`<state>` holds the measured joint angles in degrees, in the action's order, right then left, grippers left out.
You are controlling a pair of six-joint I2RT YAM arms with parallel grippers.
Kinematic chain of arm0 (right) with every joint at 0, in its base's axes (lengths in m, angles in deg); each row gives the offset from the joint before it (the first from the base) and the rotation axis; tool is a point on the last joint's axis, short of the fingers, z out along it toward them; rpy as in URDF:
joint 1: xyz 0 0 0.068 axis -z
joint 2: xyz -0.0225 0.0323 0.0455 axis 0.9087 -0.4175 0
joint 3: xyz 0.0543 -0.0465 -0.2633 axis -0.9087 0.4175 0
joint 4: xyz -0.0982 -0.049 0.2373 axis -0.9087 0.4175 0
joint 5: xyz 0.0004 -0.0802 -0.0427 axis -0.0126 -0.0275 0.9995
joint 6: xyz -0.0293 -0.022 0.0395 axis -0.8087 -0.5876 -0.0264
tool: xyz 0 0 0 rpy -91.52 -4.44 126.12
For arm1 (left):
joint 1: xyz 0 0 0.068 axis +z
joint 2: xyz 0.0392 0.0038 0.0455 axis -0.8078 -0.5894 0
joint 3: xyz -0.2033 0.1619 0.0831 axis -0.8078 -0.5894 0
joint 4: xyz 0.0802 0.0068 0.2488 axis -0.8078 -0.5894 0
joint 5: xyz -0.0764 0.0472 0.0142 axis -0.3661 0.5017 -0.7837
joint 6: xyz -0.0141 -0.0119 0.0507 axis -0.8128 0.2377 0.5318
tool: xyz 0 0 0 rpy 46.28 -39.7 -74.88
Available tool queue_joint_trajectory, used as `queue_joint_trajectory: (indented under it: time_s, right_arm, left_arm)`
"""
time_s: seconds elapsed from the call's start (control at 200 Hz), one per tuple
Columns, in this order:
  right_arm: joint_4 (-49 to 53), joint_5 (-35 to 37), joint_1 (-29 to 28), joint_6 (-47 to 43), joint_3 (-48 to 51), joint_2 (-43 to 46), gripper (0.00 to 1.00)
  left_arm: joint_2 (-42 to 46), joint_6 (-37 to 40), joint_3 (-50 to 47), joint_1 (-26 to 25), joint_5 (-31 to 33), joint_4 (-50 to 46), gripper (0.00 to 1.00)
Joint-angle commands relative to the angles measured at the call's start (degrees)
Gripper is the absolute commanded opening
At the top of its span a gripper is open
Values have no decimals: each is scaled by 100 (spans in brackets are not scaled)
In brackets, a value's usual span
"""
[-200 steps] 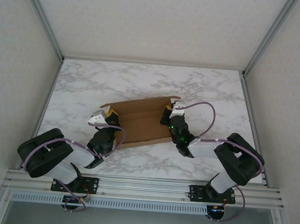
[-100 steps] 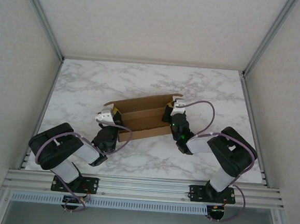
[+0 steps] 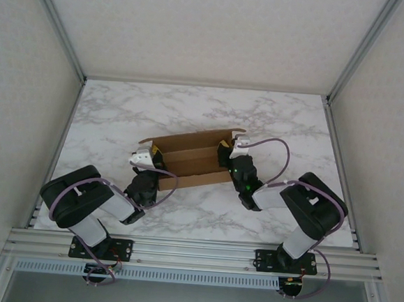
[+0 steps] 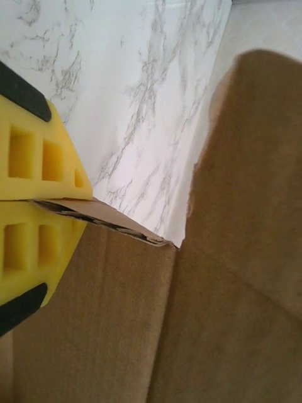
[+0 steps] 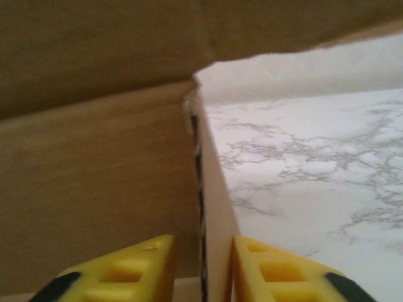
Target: Fold the paper box
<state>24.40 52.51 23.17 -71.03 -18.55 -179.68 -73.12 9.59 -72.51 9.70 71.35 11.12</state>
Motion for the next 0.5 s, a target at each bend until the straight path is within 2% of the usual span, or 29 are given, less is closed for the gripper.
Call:
queue_joint_trajectory:
  time_s: [0.0,0.18,0.496]
  right_arm:
    - [394,-706,-180,-80,80,459,41]
    - [828,-928,-120,-181,302,1562,53]
    - [2324,-993,-92,-269,1011,3930,59]
  left_arm:
    - [-256,-48,74,-200,-640,-804,0]
    - [-348,170,70,-235,-711,-687,0]
    - [-546,712,38,-565,-541,-381,0]
